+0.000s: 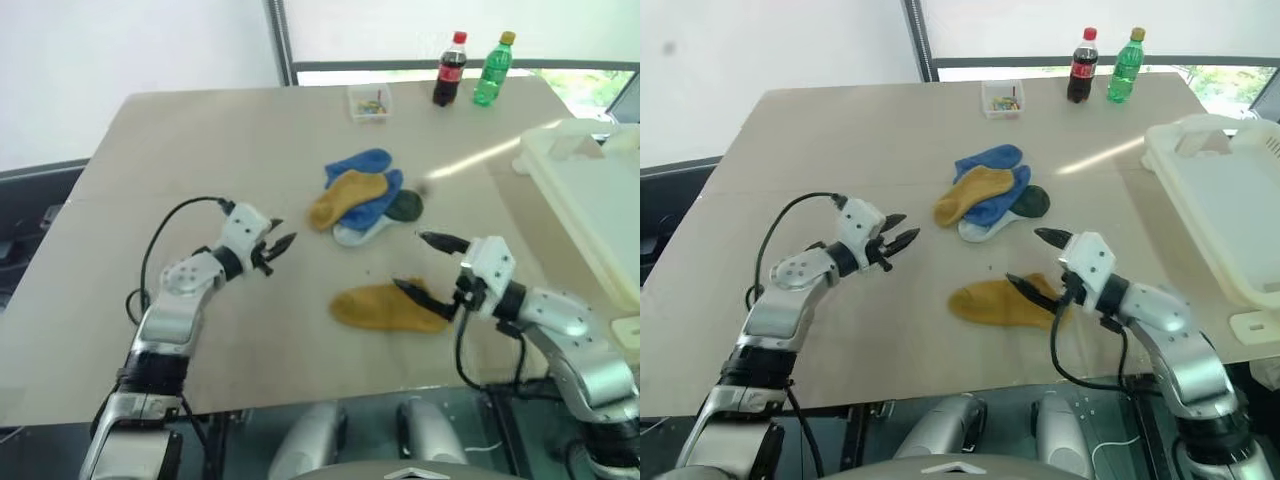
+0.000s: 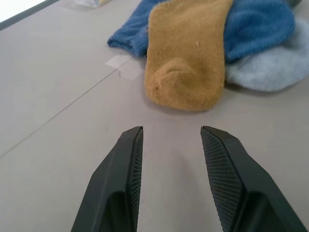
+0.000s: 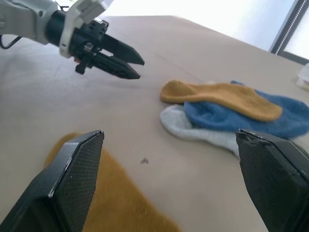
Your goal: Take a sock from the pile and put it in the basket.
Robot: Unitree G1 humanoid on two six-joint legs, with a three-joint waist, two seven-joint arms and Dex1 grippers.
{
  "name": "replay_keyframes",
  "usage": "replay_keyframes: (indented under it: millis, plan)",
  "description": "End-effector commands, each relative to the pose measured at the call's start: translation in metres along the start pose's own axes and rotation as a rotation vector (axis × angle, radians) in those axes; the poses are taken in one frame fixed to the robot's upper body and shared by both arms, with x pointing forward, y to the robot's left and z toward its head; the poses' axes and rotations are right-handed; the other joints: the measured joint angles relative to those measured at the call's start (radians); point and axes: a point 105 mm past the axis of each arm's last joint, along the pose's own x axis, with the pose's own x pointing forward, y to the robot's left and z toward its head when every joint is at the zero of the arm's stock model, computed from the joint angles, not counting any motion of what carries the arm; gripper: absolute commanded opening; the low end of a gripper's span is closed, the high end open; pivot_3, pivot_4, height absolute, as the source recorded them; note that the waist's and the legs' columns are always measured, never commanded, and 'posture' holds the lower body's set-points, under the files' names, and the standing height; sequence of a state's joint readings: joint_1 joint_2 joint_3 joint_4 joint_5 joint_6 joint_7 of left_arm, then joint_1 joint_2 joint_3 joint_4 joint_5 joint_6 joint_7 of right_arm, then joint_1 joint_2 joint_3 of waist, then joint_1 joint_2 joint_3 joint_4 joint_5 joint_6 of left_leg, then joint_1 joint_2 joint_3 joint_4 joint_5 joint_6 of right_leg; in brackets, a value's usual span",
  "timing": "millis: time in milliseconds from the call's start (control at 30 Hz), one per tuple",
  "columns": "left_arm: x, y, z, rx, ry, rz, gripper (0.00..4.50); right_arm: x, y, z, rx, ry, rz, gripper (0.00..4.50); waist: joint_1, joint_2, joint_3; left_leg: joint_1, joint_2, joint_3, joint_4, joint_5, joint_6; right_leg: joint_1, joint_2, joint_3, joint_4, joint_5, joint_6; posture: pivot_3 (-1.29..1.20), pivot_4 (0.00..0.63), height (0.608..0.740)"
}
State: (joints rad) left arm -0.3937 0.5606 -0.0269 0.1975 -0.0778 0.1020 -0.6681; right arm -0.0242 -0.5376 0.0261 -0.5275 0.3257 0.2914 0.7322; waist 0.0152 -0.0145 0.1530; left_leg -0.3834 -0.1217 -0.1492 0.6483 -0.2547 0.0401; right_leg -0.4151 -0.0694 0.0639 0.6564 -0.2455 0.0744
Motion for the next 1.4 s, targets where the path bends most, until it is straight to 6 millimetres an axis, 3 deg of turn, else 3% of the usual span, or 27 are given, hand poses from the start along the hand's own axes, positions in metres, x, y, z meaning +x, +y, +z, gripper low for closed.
replay_keyframes:
  millis: [33, 367, 600, 667, 767, 1133, 1400]
  plan:
    - [0.013, 0.004, 0.006, 0.127, -0.009, -0.012, 2.00, -0.013, 0.002, 0.018, -0.040, -0.032, -0.041, 4.48, -0.002, 0.000, 0.000, 0.000, 0.000, 0.001, 0.000, 0.000, 0.000, 0.000, 0.000, 0.001, 0.000, 0.000, 0.000, 0.00, 0.150, 0.740]
    - [0.058, -0.015, 0.017, 0.203, -0.023, -0.101, 2.00, -0.034, 0.012, 0.022, -0.077, -0.001, -0.138, 4.48, -0.002, -0.001, 0.000, 0.000, -0.001, 0.001, 0.001, 0.000, 0.000, 0.000, 0.000, 0.001, 0.001, 0.000, 0.000, 0.00, 0.150, 0.740]
    - [0.070, -0.016, 0.017, 0.203, -0.012, -0.108, 2.00, -0.035, 0.011, 0.021, -0.090, 0.012, -0.160, 4.48, -0.001, -0.001, 0.000, 0.000, -0.001, 0.001, 0.002, 0.000, 0.000, 0.000, 0.000, 0.000, 0.001, 0.000, 0.001, 0.00, 0.150, 0.740]
    - [0.069, -0.016, 0.016, 0.199, -0.011, -0.112, 1.20, -0.035, 0.011, 0.020, -0.090, 0.014, -0.163, 4.50, -0.001, -0.001, 0.000, 0.000, -0.001, 0.001, 0.002, 0.000, 0.000, 0.000, 0.000, 0.000, 0.002, 0.000, 0.001, 0.00, 0.150, 0.740]
    - [0.066, -0.015, 0.014, 0.202, -0.011, -0.108, 0.04, -0.035, 0.012, 0.020, -0.091, 0.017, -0.164, 4.50, -0.002, -0.001, 0.000, 0.000, -0.001, 0.000, 0.002, 0.000, 0.000, 0.000, 0.000, 0.000, 0.002, 0.000, 0.001, 0.00, 0.150, 0.740]
    - [0.040, -0.008, 0.001, 0.178, 0.014, -0.111, 0.04, -0.034, 0.013, 0.016, -0.085, 0.018, -0.136, 4.50, -0.009, -0.001, 0.000, 0.001, 0.000, 0.001, 0.002, 0.000, 0.000, 0.000, 0.000, 0.001, 0.003, 0.000, 0.001, 0.00, 0.150, 0.740]
    - [-0.013, -0.021, -0.010, 0.120, 0.050, -0.323, 0.04, -0.030, 0.014, 0.015, -0.076, 0.016, -0.093, 4.50, -0.022, -0.001, 0.000, 0.001, 0.000, 0.001, 0.001, 0.000, 0.000, 0.000, 0.000, 0.002, 0.003, 0.000, 0.000, 0.00, 0.150, 0.740]
